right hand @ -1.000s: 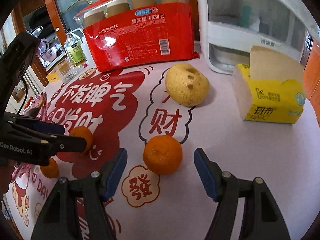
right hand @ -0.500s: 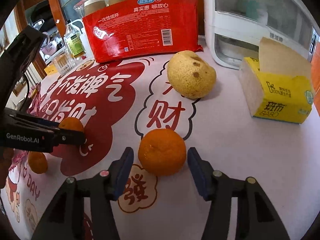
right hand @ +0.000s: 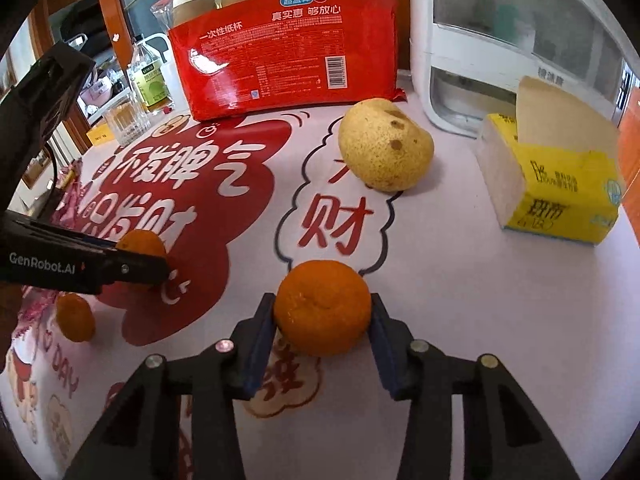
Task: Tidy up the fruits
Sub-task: 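Grasp a mandarin with the left tool while the right tool grasps another mandarin, then carry both held mandarins toward the pink bowl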
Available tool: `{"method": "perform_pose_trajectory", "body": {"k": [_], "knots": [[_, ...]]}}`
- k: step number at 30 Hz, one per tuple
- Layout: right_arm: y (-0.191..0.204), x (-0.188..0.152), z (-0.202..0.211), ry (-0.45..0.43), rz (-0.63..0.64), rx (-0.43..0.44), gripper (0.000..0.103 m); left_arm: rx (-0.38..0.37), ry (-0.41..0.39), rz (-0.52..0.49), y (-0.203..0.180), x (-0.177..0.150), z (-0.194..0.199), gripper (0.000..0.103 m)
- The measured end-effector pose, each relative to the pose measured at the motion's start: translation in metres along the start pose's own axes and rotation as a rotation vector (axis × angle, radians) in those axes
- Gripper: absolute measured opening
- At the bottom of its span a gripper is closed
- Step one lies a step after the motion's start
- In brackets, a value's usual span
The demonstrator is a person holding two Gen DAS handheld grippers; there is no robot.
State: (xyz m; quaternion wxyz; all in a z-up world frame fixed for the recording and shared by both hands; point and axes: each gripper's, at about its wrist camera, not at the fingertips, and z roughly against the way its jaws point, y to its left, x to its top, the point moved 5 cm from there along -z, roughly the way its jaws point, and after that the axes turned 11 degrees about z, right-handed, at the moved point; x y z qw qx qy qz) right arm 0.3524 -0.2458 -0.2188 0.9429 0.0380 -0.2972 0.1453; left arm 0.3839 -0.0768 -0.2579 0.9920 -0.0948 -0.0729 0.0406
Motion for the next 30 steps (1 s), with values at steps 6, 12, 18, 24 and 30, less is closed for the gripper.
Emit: {"method": "perform_pose_trajectory", "body": {"k": [6, 12, 18, 24, 30], "knots": [[0.018, -0.009, 0.020, 0.000, -0.023, 0.023, 0.044, -0.022, -0.011, -0.016, -0.007, -0.010, 0.021, 0.042], [0.040, -0.024, 0.042, -0.005, -0.027, 0.044, 0.044, -0.038, -0.014, -0.031, -0.009, -0.028, 0.043, 0.042], [0.057, -0.041, 0.062, 0.011, -0.011, 0.042, 0.044, -0.041, -0.009, -0.058, -0.009, -0.057, 0.069, 0.042], [0.076, -0.053, 0.085, 0.000, -0.005, 0.037, 0.044, -0.053, -0.023, -0.075, -0.001, -0.086, 0.099, 0.042], [0.101, -0.062, 0.109, -0.019, -0.008, 0.046, 0.044, -0.054, -0.054, -0.080, 0.016, -0.115, 0.128, 0.042]]}}
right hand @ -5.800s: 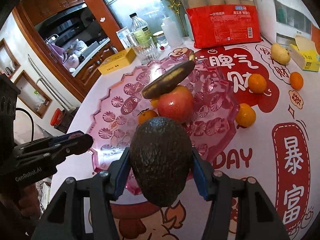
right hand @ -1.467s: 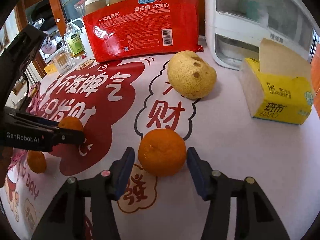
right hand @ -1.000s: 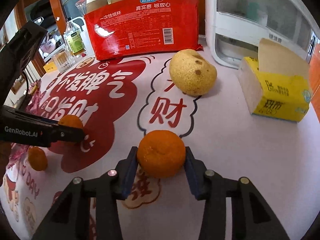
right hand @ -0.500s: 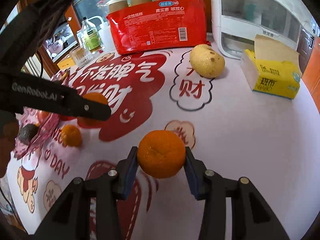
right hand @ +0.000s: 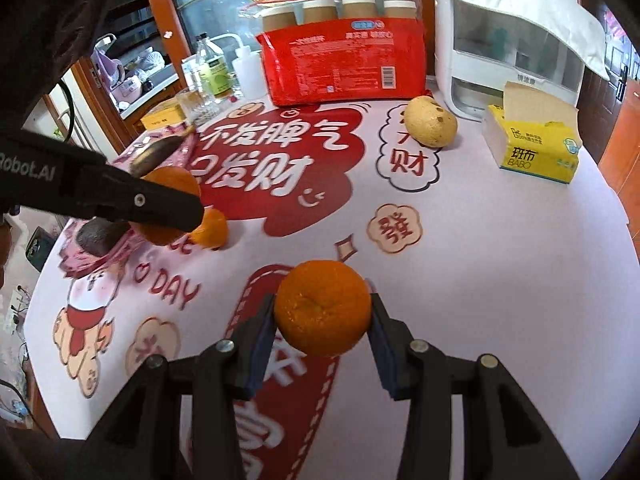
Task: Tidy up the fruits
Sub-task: 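Carry both held mandarins toward the pink bowl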
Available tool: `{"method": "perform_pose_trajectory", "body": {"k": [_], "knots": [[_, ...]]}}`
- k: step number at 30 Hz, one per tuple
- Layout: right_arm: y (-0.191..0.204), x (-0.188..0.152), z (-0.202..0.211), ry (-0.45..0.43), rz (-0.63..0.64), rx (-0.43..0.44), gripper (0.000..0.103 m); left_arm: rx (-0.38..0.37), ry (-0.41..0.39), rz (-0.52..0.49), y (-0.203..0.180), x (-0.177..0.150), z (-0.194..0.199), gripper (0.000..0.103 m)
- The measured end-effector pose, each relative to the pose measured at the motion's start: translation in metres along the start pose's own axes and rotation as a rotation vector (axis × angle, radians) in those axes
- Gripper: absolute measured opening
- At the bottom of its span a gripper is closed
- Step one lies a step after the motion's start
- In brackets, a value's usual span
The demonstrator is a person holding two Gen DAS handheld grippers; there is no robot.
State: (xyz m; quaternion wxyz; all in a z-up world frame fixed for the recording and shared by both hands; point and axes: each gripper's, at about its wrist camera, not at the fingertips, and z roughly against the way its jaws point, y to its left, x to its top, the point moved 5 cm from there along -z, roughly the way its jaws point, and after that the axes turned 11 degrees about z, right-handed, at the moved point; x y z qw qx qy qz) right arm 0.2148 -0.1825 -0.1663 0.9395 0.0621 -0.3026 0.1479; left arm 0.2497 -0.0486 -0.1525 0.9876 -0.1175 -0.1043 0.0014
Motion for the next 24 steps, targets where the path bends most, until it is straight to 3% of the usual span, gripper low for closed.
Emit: {"method": "perform_pose_trajectory", "body": {"k": [13, 24], "knots": [[0.081, 0.000, 0.040, -0.047, 0.083, 0.041, 0.044, -0.005, -0.062, 0.062, 0.064, -0.064, 0.056, 0.042], [0.156, 0.001, 0.050, -0.054, 0.140, 0.067, 0.044, 0.006, -0.085, 0.092, 0.133, -0.090, 0.085, 0.042]]}}
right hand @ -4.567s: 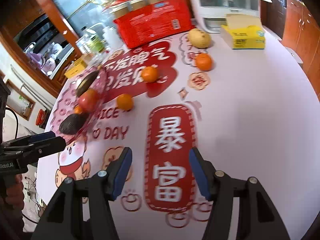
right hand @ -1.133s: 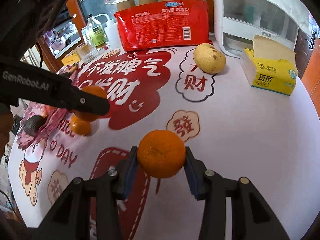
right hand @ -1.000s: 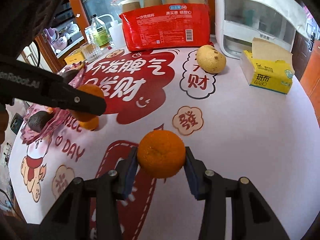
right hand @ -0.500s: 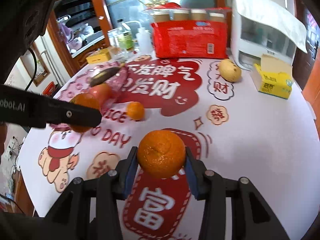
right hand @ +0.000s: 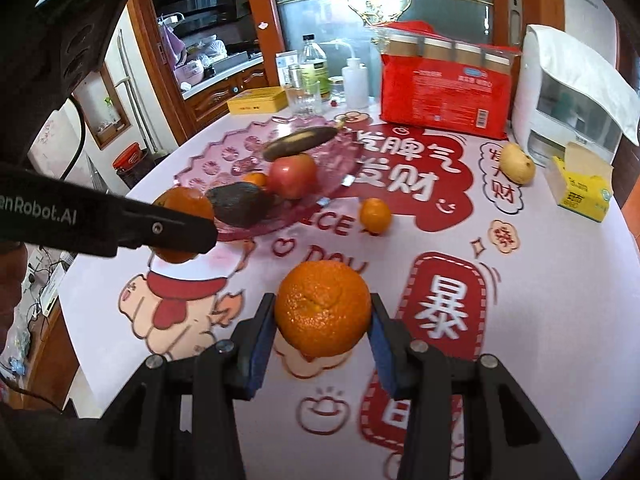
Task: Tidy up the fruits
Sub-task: 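Carry both held mandarins toward the pink bowl, then open the left tool over the bowl while the right tool releases its mandarin there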
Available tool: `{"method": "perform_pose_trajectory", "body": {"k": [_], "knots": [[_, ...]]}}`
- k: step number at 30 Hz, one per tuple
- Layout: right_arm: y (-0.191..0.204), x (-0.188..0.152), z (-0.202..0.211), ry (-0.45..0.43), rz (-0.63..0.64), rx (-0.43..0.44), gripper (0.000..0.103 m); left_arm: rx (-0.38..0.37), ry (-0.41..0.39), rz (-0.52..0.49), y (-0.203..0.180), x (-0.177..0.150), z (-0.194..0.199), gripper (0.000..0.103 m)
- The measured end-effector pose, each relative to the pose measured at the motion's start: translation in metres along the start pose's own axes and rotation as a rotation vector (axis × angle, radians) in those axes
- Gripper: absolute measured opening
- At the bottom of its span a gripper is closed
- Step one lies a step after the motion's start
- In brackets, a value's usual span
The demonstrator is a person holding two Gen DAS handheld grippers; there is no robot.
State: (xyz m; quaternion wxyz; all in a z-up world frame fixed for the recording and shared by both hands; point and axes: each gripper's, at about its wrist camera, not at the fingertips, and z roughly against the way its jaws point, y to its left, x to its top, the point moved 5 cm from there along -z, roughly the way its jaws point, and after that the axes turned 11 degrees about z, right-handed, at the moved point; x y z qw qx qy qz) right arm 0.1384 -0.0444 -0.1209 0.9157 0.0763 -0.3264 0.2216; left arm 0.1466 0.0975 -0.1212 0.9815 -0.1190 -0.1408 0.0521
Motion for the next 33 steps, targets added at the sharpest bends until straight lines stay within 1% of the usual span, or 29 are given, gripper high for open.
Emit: {"method": "perform_pose_trajectory", "body": {"k": [9, 18, 21, 23, 29, 33], "knots": [[0.048, 0.024, -0.014, -0.018, -0.040, 0.004, 0.044, 0.026, -0.005, -0.010, 0.065, 0.008, 0.021, 0.042], [0.085, 0.046, -0.037, -0.025, -0.092, -0.030, 0.044, 0.039, -0.012, -0.023, 0.123, 0.041, 0.024, 0.042], [0.089, 0.053, -0.043, -0.029, -0.111, -0.044, 0.044, 0.029, -0.022, -0.036, 0.135, 0.053, 0.022, 0.042], [0.090, 0.059, -0.048, -0.030, -0.116, -0.057, 0.044, 0.021, -0.036, -0.064, 0.142, 0.062, 0.020, 0.042], [0.084, 0.073, -0.064, -0.017, -0.131, -0.120, 0.044, -0.010, -0.025, -0.082, 0.151, 0.079, 0.007, 0.042], [0.075, 0.079, -0.075, -0.002, -0.147, -0.144, 0.045, -0.055, -0.003, -0.077, 0.155, 0.087, -0.005, 0.042]]}}
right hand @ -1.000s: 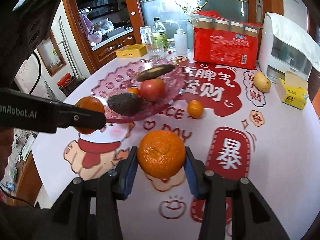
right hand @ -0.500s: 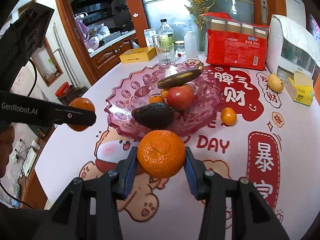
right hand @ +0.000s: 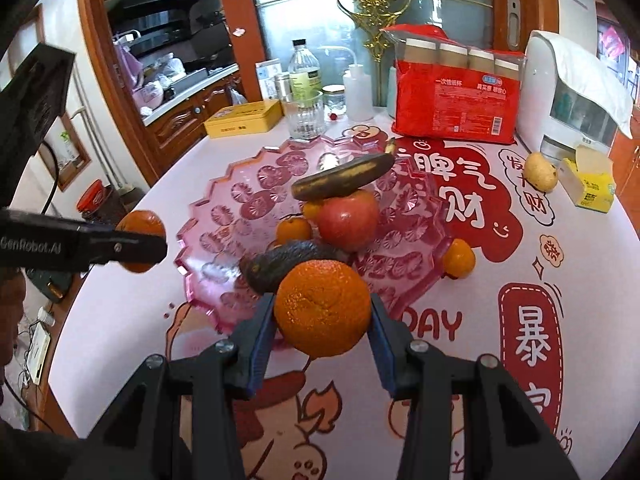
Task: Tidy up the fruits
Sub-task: 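Open the left tool over the bowl while the right tool releases its mandarin there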
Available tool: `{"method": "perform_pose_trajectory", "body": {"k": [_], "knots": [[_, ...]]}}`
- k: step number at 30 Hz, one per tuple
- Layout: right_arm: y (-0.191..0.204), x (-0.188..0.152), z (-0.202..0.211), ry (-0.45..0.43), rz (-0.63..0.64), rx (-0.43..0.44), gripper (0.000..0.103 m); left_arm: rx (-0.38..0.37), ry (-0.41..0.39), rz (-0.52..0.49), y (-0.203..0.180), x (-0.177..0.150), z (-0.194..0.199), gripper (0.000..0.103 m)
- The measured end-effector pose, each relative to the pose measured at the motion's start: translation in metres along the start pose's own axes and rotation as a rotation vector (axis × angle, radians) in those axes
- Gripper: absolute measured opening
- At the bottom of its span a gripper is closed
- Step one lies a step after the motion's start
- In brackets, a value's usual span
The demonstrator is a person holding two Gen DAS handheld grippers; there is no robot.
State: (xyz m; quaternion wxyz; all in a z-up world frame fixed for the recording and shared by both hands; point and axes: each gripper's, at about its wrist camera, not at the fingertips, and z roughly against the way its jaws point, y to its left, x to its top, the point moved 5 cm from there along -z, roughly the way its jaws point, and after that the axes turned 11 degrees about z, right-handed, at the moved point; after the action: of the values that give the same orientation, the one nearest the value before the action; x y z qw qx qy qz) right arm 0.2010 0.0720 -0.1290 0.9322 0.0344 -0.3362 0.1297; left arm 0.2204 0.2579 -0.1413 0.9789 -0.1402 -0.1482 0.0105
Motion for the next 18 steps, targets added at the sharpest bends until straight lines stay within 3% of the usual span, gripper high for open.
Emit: {"method": "perform_pose_trajectory", "body": {"k": [13, 17, 18], "knots": [[-0.014, 0.004, -0.034, 0.083, -0.032, -0.029, 0.045, -0.023, 0.065, -0.001, 0.000, 0.013, -0.042, 0.044], [-0.017, 0.005, -0.039, 0.096, -0.042, -0.029, 0.045, -0.029, 0.041, -0.004, -0.004, 0.015, -0.040, 0.068], [-0.019, 0.005, -0.039, 0.093, -0.046, -0.029, 0.046, -0.028, 0.037, -0.008, -0.006, 0.015, -0.039, 0.069]]}}
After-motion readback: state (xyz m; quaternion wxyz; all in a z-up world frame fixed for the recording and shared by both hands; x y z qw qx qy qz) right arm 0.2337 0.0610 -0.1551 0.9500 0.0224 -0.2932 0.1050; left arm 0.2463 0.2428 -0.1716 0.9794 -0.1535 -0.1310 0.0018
